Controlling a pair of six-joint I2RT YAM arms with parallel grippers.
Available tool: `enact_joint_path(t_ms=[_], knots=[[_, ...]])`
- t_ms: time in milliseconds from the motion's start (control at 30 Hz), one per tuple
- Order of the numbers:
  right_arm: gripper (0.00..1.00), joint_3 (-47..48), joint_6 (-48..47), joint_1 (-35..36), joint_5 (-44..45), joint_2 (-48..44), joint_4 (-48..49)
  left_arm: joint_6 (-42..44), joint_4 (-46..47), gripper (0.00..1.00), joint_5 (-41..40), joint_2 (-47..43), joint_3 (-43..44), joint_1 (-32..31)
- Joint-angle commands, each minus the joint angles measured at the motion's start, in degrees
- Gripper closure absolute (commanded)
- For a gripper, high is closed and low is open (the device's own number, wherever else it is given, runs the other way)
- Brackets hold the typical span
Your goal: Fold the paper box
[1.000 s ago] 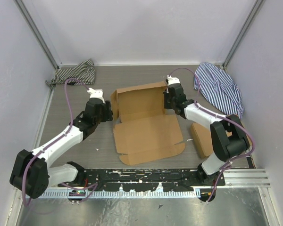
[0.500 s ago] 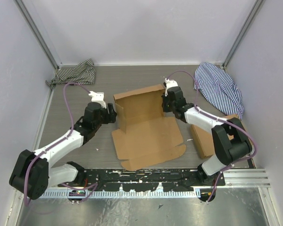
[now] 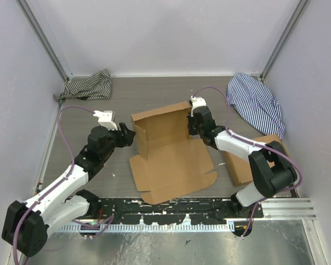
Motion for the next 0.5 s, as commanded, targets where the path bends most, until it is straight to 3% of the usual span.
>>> enact_joint_path(t_ms=[0,467], knots=[[0.99,0.29,2.34,0.87,0.25,-0.77,-1.43,-2.36,-0.84,0.32,2.07,-3.0,-2.33,-0.49],[0.99,-0.09,3.54,1.66,-0.53,-2.7,-1.8,-3.95,4.32,0.32,2.42,-1.24,-6.23,-1.32]])
